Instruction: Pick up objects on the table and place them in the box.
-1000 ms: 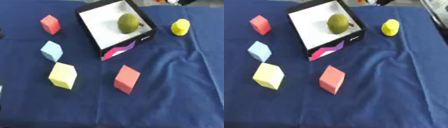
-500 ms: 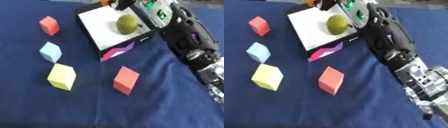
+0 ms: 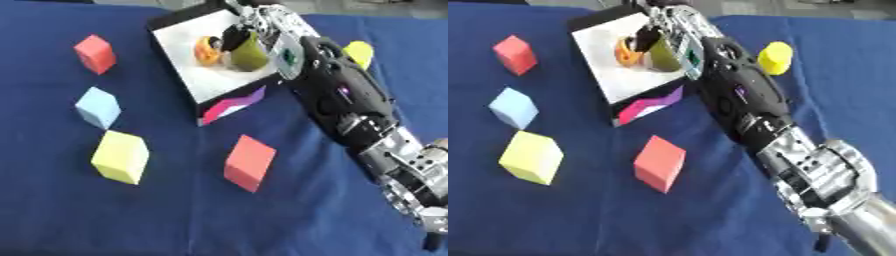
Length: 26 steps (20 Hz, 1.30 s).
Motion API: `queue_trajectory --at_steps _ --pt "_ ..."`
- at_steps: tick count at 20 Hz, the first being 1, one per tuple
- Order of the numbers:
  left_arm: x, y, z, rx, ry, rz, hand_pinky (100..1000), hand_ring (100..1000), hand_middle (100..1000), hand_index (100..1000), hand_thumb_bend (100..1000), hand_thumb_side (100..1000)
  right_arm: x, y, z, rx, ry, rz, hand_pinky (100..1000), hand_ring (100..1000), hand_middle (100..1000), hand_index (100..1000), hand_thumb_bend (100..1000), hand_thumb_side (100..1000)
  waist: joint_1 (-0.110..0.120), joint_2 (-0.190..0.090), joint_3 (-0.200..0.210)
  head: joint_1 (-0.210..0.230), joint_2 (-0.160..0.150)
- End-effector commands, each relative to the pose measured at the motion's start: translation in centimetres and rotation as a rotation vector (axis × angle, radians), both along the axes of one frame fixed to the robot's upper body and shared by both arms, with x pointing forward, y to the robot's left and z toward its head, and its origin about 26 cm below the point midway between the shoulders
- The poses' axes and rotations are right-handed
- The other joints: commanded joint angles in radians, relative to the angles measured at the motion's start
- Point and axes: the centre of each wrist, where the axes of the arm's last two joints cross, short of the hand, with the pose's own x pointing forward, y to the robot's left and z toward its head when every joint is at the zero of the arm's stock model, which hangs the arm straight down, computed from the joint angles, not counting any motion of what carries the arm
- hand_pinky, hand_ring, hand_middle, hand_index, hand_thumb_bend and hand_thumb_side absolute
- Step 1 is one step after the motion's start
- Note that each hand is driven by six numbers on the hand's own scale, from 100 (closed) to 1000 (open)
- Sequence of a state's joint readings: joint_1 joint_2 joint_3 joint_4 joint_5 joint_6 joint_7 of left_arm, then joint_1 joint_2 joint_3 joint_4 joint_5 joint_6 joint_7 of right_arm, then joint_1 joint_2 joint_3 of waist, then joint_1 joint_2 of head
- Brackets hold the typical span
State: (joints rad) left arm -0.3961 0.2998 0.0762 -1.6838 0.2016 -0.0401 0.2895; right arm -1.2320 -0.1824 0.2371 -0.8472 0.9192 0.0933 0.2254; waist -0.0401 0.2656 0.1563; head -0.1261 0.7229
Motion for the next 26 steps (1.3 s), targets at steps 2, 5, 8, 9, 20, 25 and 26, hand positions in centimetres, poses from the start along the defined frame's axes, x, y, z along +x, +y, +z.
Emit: queue_trajectory --at_steps 2,5,8,9,20,25,26 --pt "-0.1 0.3 0.9 0.019 -0.026 0.000 722 719 582 682 100 733 -0.2 -1.5 3.5 0.020 -0.056 -0.014 819 860 793 866 445 124 0.006 -0.009 -0.010 0.014 -0.004" --pt "-0.2 0.8 0.6 0.027 -0.015 0.017 722 719 583 682 100 733 -0.5 -4.2 5.8 0.057 -0.066 -0.035 818 853 785 864 443 115 0.001 -0.016 -0.027 0.031 0.003" --pt "-0.4 1.4 0.4 0.038 -0.007 0.036 722 720 583 682 100 733 -0.8 -8.5 7.3 0.121 -0.021 -0.076 822 857 791 868 416 134 -0.006 -0.024 -0.044 0.045 0.010" --pt "-0.5 1.6 0.3 0.041 -0.004 0.043 722 720 582 681 100 733 -1.0 -10.3 7.6 0.139 0.003 -0.094 826 863 796 872 408 148 -0.009 -0.027 -0.050 0.051 0.012" --pt "-0.8 2.7 0.0 0.068 0.013 0.078 722 721 584 681 100 735 -4.2 -22.8 9.1 -0.022 0.273 -0.142 874 925 851 902 426 294 -0.026 -0.034 -0.082 0.082 0.023" --pt "-0.8 2.7 0.1 0.070 0.012 0.078 722 722 585 681 100 735 -4.3 -25.7 8.2 -0.051 0.396 -0.164 884 939 862 906 414 306 -0.026 -0.032 -0.082 0.081 0.018" --pt "-0.8 2.7 0.1 0.070 0.012 0.078 722 722 585 681 100 735 -4.3 -26.1 8.0 -0.052 0.412 -0.172 884 940 862 906 414 305 -0.026 -0.031 -0.081 0.081 0.017"
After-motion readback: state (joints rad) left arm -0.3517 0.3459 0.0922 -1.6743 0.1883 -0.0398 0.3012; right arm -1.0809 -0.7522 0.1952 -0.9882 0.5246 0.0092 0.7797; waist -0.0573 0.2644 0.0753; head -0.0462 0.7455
